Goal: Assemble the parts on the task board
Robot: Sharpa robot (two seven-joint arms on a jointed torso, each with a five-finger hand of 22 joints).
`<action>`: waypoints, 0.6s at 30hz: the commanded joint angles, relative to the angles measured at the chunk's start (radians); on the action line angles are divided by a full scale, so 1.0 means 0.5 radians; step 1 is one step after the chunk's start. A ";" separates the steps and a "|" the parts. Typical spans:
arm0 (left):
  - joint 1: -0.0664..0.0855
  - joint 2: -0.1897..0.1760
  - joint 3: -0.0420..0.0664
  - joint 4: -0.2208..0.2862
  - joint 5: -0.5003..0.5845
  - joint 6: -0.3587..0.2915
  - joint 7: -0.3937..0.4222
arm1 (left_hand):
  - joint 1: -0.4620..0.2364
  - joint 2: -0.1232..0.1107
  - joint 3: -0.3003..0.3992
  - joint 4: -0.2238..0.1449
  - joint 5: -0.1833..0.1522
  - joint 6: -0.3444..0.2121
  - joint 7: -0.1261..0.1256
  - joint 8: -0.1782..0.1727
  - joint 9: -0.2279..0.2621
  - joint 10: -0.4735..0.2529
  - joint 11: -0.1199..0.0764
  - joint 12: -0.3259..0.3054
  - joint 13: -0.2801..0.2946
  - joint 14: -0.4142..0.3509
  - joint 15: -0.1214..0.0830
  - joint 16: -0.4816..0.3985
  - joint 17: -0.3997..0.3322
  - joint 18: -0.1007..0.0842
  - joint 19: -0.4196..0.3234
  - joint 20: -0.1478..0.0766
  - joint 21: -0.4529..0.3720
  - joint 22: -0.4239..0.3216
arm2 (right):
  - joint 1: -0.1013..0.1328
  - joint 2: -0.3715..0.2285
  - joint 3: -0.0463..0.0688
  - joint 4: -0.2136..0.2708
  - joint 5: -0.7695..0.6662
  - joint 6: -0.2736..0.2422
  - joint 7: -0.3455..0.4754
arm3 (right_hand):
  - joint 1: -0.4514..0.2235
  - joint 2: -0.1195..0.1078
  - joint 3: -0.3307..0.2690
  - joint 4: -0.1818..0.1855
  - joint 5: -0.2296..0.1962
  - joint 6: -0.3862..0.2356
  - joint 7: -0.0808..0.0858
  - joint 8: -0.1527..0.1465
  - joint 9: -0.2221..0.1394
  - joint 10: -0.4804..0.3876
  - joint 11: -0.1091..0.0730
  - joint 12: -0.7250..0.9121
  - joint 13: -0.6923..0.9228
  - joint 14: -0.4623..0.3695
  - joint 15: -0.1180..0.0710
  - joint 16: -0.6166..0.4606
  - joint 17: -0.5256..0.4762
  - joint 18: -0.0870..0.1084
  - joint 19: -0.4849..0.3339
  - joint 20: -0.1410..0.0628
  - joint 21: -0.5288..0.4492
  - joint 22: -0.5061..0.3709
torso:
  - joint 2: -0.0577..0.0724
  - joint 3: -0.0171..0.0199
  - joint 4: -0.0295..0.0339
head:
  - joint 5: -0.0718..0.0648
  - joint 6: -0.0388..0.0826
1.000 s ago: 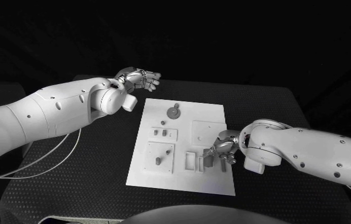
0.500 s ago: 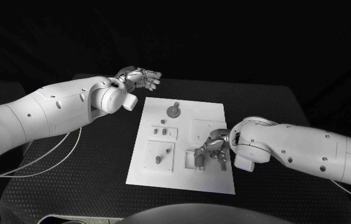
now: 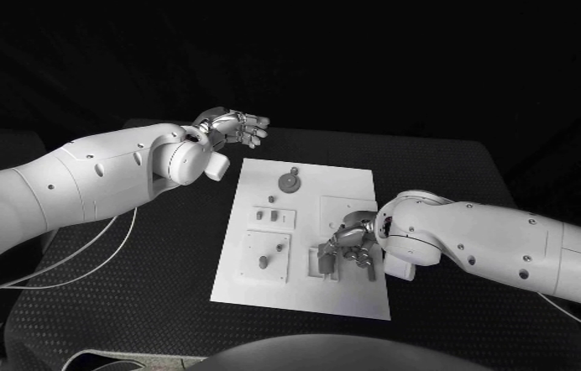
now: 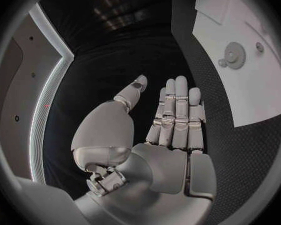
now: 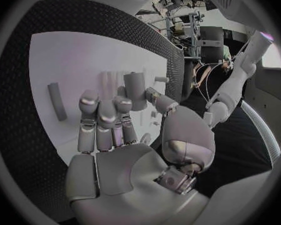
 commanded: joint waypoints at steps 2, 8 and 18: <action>0.003 0.003 0.002 0.005 -0.005 0.033 0.008 | -0.025 0.000 0.002 0.010 0.002 -0.012 -0.003 0.007 -0.003 -0.015 0.001 0.009 -0.003 0.003 0.002 -0.009 0.003 0.031 0.001 0.006 -0.010 0.003 | 0.000 0.014 -0.016 -0.017 -0.014 0.057 0.013 | -0.012 0.013 0.001 -0.016 0.005 0.040 0.021 -0.007 0.003 0.000 -0.010 0.014 -0.003 0.013 -0.008 -0.008 0.003 0.094 -0.005 0.010 0.009 -0.001 | -0.001 -0.0009 -0.001 | 0.003 -0.004; 0.003 0.004 0.002 0.006 -0.005 0.035 0.007 | -0.025 0.000 0.002 0.010 0.002 -0.013 -0.003 0.008 -0.004 -0.015 0.002 0.009 -0.003 0.002 0.002 -0.011 0.004 0.031 0.000 0.006 -0.010 0.004 | -0.001 0.026 -0.031 -0.031 -0.017 0.060 0.012 | -0.018 0.015 -0.004 -0.016 0.005 0.040 0.021 -0.009 0.003 -0.002 -0.010 0.014 -0.004 0.013 -0.008 -0.009 0.005 0.094 -0.005 0.010 0.010 -0.001 | 0.000 -0.0005 0.000 | 0.008 -0.010; 0.003 0.005 0.001 0.005 -0.006 0.041 0.000 | -0.026 0.000 0.002 0.011 0.001 -0.013 -0.002 0.009 -0.005 -0.015 0.002 0.010 -0.003 0.002 0.003 -0.012 0.006 0.031 0.000 0.007 -0.011 0.005 | -0.006 0.033 -0.049 -0.043 -0.025 0.048 0.014 | -0.032 0.010 -0.016 -0.018 0.005 0.038 0.022 -0.013 0.002 -0.006 -0.010 0.014 -0.004 0.011 -0.008 -0.013 0.007 0.094 -0.008 0.010 0.011 -0.003 | -0.001 0.0005 -0.003 | 0.013 -0.019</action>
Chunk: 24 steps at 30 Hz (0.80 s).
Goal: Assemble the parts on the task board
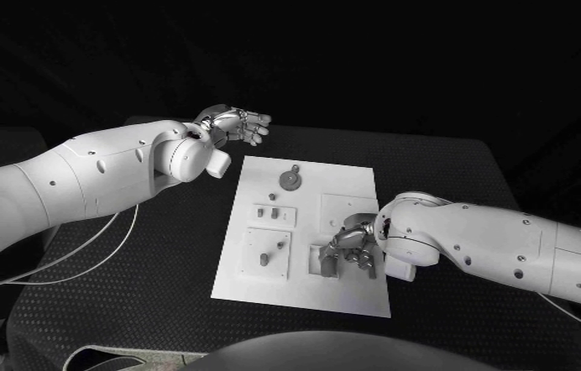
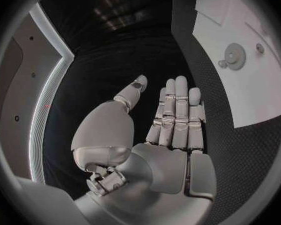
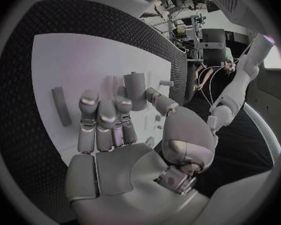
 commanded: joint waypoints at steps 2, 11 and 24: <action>0.003 0.003 0.001 0.006 -0.006 0.032 0.007 | -0.026 -0.001 0.002 0.011 0.001 -0.013 -0.002 0.009 -0.003 -0.015 0.002 0.010 -0.002 0.002 0.003 -0.013 0.003 0.031 0.000 0.007 -0.011 0.004 | -0.006 0.007 -0.002 -0.002 -0.023 0.008 0.019 | -0.011 0.011 -0.015 0.000 0.005 0.036 0.021 -0.011 0.001 -0.009 -0.009 0.006 -0.003 -0.001 -0.006 -0.017 0.001 0.094 -0.010 0.010 0.011 -0.004 | -0.001 0.0002 -0.001 | 0.002 -0.003; 0.003 0.002 0.001 0.006 -0.006 0.033 0.007 | -0.027 -0.001 0.002 0.013 0.001 -0.013 -0.002 0.010 -0.004 -0.015 0.002 0.010 -0.002 0.002 0.003 -0.014 0.004 0.031 -0.001 0.007 -0.012 0.005 | -0.006 0.014 -0.002 -0.004 -0.023 -0.022 0.039 | -0.075 -0.053 -0.059 0.038 0.003 0.035 0.022 -0.020 0.001 -0.017 -0.008 0.008 -0.005 -0.009 -0.005 -0.032 0.002 0.094 -0.013 0.010 0.011 -0.012 | -0.001 0.0007 -0.002 | 0.007 -0.006; 0.003 0.002 0.001 0.004 -0.007 0.041 0.001 | -0.029 -0.001 0.002 0.015 0.001 -0.013 -0.002 0.010 -0.004 -0.016 0.002 0.010 -0.002 0.002 0.004 -0.015 0.005 0.031 -0.001 0.008 -0.013 0.006 | -0.006 0.024 -0.002 0.001 -0.047 -0.025 0.053 | -0.102 -0.070 -0.075 0.077 0.000 0.035 0.021 -0.024 0.004 -0.020 -0.010 0.009 -0.008 -0.017 -0.007 -0.046 -0.004 0.094 -0.014 0.006 0.010 -0.018 | -0.001 0.0008 -0.002 | 0.007 -0.005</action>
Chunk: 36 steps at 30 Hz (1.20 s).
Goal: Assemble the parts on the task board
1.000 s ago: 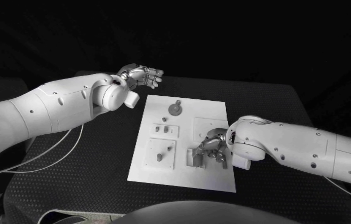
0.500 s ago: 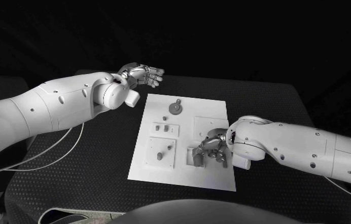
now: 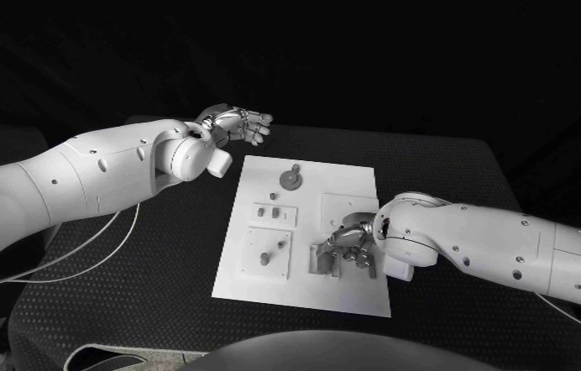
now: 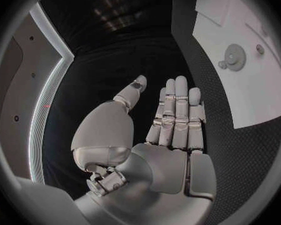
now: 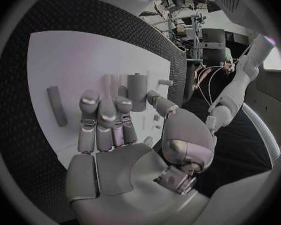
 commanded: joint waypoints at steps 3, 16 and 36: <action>0.003 0.005 0.001 0.004 -0.006 0.033 0.007 | -0.014 0.000 0.001 0.015 0.000 -0.013 -0.002 0.011 -0.003 -0.016 0.002 0.010 -0.002 0.002 0.004 -0.008 0.002 0.031 -0.001 0.008 -0.013 0.003 | -0.002 0.014 -0.001 0.003 -0.031 0.013 0.030 | -0.015 -0.001 -0.002 0.010 -0.001 0.029 0.015 -0.008 0.000 -0.017 0.001 0.009 -0.003 -0.015 -0.003 -0.010 -0.006 0.089 -0.008 -0.002 0.010 -0.002 | 0.000 0.0003 0.000 | 0.000 -0.001; 0.003 0.003 0.001 0.005 -0.008 0.035 0.006 | -0.017 0.000 0.001 0.018 0.000 -0.014 -0.002 0.011 -0.004 -0.016 0.002 0.010 -0.002 0.002 0.004 -0.010 0.004 0.031 -0.001 0.008 -0.015 0.004 | -0.005 0.022 -0.001 -0.005 -0.033 0.026 0.020 | -0.015 -0.044 -0.004 0.026 -0.004 0.020 0.019 -0.015 0.001 -0.029 0.005 0.003 -0.007 -0.027 -0.001 -0.025 -0.008 0.089 -0.016 -0.003 0.007 -0.007 | 0.000 -0.0003 0.000 | 0.005 -0.005; 0.003 0.005 0.001 0.005 -0.011 0.038 0.006 | -0.015 0.002 0.003 0.019 0.000 -0.012 -0.005 0.015 -0.005 -0.010 -0.001 0.014 -0.001 0.001 0.005 -0.014 0.008 0.031 -0.002 0.009 -0.017 0.007 | -0.009 0.018 -0.001 0.002 -0.066 0.021 0.021 | -0.058 -0.122 -0.097 0.078 -0.006 -0.004 0.024 -0.022 0.016 -0.047 0.010 0.004 -0.008 -0.037 0.003 -0.035 0.004 0.089 -0.026 -0.007 0.011 -0.014 | 0.001 0.0006 -0.001 | 0.013 -0.011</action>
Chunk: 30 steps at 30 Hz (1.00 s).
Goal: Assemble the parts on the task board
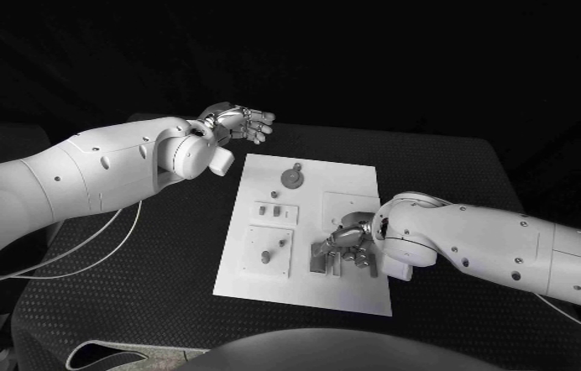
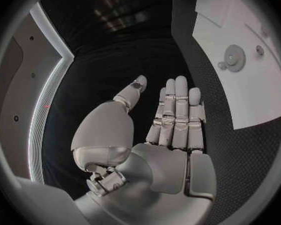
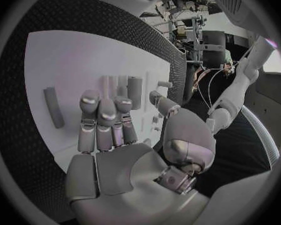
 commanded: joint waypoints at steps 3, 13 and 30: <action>0.003 0.003 0.001 0.003 -0.009 0.028 0.012 | -0.015 0.002 -0.003 0.014 0.000 -0.012 -0.005 0.008 -0.002 -0.011 -0.001 0.014 -0.001 0.001 0.005 -0.014 0.004 0.031 -0.002 0.009 -0.009 0.003 | -0.003 -0.013 -0.001 0.011 -0.049 -0.006 0.023 | -0.005 -0.019 -0.009 0.001 -0.005 0.000 0.015 -0.010 0.003 -0.010 0.002 0.005 -0.002 -0.016 -0.003 -0.007 0.003 0.088 -0.011 -0.007 0.012 -0.004 | 0.000 0.0002 0.000 | -0.001 -0.001; 0.003 -0.002 0.001 0.000 -0.010 0.028 0.014 | -0.015 0.002 -0.002 0.014 0.000 -0.012 -0.005 0.009 -0.003 -0.011 -0.001 0.014 -0.001 0.001 0.005 -0.015 0.005 0.032 -0.003 0.009 -0.010 0.004 | 0.001 -0.148 0.001 0.102 -0.037 -0.037 0.201 | 0.051 -0.012 -0.003 -0.012 -0.005 -0.002 0.013 -0.009 0.010 -0.007 -0.001 0.008 -0.004 -0.014 -0.006 -0.011 0.006 0.088 -0.010 -0.016 0.013 -0.008 | -0.001 0.0023 -0.002 | -0.014 0.016; 0.002 -0.021 0.001 0.014 -0.020 0.027 0.019 | -0.012 -0.001 -0.002 0.012 0.000 -0.012 -0.004 0.010 -0.004 -0.011 -0.001 0.014 -0.001 0.001 0.005 -0.017 0.008 0.032 -0.003 0.009 -0.011 0.006 | 0.043 -0.537 0.023 0.278 -0.118 -0.055 0.070 | 0.350 0.028 0.004 -0.155 -0.006 0.067 -0.014 0.057 0.097 0.033 -0.026 0.024 -0.021 0.024 -0.027 0.000 0.046 0.088 -0.006 -0.018 0.018 -0.026 | 0.000 0.0047 -0.015 | -0.039 0.033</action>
